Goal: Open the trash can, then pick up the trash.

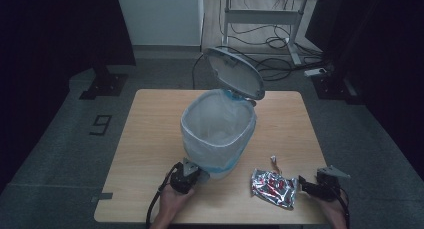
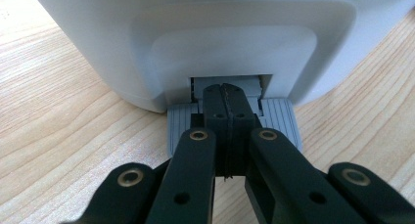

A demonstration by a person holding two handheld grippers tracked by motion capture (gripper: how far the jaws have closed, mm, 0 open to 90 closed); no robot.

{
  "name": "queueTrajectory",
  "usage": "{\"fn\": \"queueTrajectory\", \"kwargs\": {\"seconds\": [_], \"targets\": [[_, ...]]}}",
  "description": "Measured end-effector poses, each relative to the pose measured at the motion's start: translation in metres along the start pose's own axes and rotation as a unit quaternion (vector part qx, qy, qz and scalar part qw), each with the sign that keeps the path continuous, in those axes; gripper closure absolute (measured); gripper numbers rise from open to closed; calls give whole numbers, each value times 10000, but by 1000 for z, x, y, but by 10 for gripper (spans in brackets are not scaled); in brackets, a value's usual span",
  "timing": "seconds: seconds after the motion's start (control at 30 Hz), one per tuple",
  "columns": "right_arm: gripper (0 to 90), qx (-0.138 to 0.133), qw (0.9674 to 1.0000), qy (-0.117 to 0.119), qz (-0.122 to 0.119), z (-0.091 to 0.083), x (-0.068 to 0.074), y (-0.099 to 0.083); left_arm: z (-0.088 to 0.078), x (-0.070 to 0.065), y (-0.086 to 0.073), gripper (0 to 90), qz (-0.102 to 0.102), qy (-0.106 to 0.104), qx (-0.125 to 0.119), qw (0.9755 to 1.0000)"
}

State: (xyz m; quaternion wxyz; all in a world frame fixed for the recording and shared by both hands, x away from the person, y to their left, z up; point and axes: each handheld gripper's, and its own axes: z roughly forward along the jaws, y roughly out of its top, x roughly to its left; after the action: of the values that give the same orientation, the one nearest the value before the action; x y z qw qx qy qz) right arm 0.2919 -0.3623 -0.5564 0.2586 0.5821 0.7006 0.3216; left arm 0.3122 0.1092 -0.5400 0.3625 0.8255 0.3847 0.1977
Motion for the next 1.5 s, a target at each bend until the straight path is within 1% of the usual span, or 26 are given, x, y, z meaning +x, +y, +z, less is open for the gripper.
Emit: {"fn": "queueTrajectory", "kwargs": {"seconds": [0.23,0.27,0.3,0.33,0.4,0.67,0.7,0.77,0.8,0.83,0.87,0.93,1.0,1.03,1.1,1.13,1.17,1.2,1.4,1.47,1.5], "targets": [[244,-44,10000,5,35,0,-1,0,0,1,0,900,-1,-19,3,10000],[254,-184,9998,-75,31,-2,-2,1,0,2,0,900,-36,-55,-8,10000],[255,-218,9997,-88,41,-3,-2,1,0,2,0,900,-47,-64,-3,10000],[255,-218,9997,-88,41,-3,-2,1,0,2,0,900,-47,-64,-3,10000],[267,-355,9993,-58,102,-9,-4,3,0,2,0,900,-48,-75,0,10000],[284,-542,9983,206,105,-23,0,8,0,2,0,900,-39,-72,-15,10000],[291,-602,9976,337,99,-27,3,10,0,2,0,900,-38,-68,-8,10000],[293,-635,9970,442,100,-30,6,11,0,2,0,900,-52,-75,-6,10000],[293,-635,9970,442,100,-30,6,11,0,2,0,900,-52,-75,-6,10000],[294,-650,9965,508,100,-32,8,11,0,2,0,900,-57,-80,-6,10000],[297,-680,9955,649,97,-35,12,12,0,3,0,900,-60,-85,-6,9999],[300,-699,9949,729,73,-38,17,13,0,3,0,900,-71,-94,-4,9999],[300,-703,9946,763,68,-38,18,13,0,3,0,900,-66,-87,-5,9999],[306,-709,9936,877,26,-40,24,14,0,2,0,900,-50,-76,-9,10000],[307,-701,9933,919,-2,-41,27,14,0,2,0,900,-34,-61,-15,10000],[312,-695,9927,982,-56,-42,32,14,0,2,0,900,-31,-54,-17,10000],[312,-695,9927,982,-56,-42,32,14,0,2,0,900,-31,-54,-17,10000],[319,-659,9922,1053,-98,-42,36,13,0,2,0,900,-34,-58,-16,10000],[321,-396,9922,1176,-108,-29,46,8,0,1,0,900,-23,-51,-21,10000],[324,-305,9925,1172,-147,-25,47,6,0,1,0,900,-10,-44,-23,10000],[324,-305,9925,1172,-147,-25,47,6,0,1,0,900,-10,-44,-23,10000]]}}
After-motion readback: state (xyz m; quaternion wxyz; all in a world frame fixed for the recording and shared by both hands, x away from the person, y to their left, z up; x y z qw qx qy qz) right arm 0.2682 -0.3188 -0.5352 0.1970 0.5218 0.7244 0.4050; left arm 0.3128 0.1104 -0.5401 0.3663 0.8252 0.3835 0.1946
